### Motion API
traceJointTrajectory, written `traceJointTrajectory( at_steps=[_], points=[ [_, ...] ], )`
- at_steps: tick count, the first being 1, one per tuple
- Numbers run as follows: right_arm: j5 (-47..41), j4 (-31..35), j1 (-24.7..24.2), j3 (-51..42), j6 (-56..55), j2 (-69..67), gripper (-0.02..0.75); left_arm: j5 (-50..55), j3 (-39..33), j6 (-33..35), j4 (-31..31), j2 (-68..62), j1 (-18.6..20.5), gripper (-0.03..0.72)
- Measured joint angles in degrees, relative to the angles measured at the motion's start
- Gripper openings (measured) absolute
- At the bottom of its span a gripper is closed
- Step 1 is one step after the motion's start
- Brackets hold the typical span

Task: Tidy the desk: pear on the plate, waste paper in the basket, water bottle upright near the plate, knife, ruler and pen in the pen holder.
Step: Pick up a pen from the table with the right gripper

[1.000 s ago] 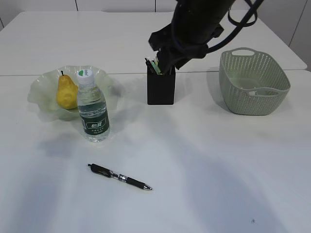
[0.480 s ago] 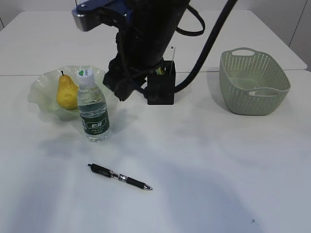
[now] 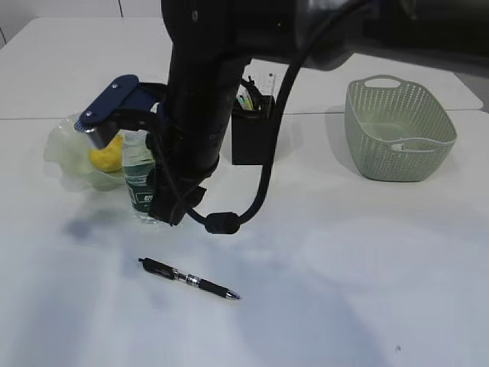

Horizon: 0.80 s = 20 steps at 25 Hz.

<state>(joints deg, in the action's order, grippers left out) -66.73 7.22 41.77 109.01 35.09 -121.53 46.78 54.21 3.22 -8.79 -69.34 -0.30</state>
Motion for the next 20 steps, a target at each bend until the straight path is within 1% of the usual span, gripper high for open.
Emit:
traceJointTrajectory(
  at_steps=[9,20],
  points=[
    [-0.09,3.62,0.08,0.0,-0.32,-4.58,0.298,-0.09,0.0,0.0,0.0,0.0,0.0,0.371],
    [0.43,3.71,0.08,0.0,-4.19,-8.88,0.298,-0.34,0.0,0.0,0.0,0.0,0.0,0.371]
  ],
)
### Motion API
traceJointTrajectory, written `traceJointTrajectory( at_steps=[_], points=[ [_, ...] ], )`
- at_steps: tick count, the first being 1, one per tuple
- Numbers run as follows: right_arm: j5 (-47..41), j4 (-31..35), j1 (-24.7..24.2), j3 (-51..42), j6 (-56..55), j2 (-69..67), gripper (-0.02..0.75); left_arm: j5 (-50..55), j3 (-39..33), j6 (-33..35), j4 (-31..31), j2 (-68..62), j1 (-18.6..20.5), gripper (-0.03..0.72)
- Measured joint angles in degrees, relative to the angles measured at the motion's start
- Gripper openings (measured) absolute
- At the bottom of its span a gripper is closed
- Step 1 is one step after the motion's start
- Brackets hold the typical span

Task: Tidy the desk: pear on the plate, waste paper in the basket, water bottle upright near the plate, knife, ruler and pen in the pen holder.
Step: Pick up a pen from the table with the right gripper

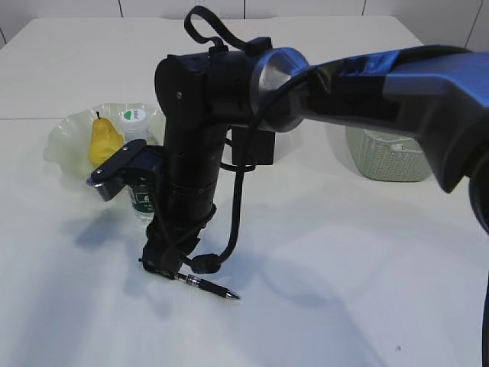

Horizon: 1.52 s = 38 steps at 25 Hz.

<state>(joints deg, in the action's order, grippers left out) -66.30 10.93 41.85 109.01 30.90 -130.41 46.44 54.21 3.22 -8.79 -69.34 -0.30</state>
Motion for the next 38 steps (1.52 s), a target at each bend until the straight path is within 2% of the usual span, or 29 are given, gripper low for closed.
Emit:
traceJointTrajectory(
  at_steps=[38],
  points=[
    [3.98,-0.31,0.3,0.04,-3.02,-5.78,0.299,-0.86,0.0,0.0,0.0,-2.15,0.0,0.371]
  ],
)
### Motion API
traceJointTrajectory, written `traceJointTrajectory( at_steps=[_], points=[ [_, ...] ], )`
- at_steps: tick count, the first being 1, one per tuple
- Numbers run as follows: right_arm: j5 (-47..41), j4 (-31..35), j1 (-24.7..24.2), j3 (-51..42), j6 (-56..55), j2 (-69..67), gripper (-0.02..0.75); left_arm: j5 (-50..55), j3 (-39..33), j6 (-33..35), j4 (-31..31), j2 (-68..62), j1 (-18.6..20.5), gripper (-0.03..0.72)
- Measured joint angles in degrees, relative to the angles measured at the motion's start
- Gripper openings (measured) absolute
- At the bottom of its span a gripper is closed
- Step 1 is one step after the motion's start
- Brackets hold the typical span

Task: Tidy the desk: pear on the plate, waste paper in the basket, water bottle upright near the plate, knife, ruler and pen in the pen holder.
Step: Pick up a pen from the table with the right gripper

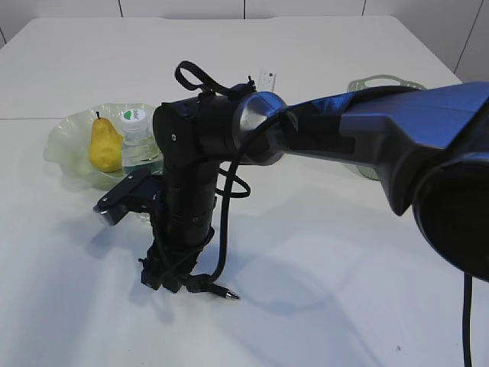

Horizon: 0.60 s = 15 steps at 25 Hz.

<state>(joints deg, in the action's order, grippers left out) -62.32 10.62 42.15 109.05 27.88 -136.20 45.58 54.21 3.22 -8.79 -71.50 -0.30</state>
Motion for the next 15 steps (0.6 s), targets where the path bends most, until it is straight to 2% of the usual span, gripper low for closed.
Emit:
traceJointTrajectory(
  at_steps=[15],
  points=[
    [0.84,0.0,0.0,0.0,-0.13,0.0,0.3,0.0,0.0,0.0,0.0,-0.04,0.0,0.363]
  ],
)
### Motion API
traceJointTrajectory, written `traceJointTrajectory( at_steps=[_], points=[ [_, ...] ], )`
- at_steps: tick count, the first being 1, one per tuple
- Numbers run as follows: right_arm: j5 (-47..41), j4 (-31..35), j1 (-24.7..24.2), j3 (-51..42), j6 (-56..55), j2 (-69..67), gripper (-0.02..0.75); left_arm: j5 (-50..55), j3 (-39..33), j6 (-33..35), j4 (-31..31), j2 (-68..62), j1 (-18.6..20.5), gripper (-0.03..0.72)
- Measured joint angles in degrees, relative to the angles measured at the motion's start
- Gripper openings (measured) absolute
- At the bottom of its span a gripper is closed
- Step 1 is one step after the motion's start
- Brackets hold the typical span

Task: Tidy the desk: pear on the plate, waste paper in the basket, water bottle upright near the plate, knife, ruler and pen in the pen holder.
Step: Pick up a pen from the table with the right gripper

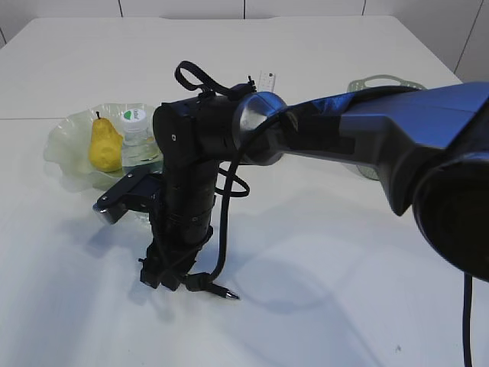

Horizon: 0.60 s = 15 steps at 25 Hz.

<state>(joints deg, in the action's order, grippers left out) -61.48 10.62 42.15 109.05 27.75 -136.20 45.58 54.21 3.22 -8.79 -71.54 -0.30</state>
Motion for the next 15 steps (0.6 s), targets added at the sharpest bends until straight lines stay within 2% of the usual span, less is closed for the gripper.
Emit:
traceJointTrajectory(
  at_steps=[15],
  points=[
    [0.88,-0.35,0.0,0.0,0.0,0.0,0.3,0.0,0.0,0.0,0.0,0.0,0.0,0.363]
  ],
)
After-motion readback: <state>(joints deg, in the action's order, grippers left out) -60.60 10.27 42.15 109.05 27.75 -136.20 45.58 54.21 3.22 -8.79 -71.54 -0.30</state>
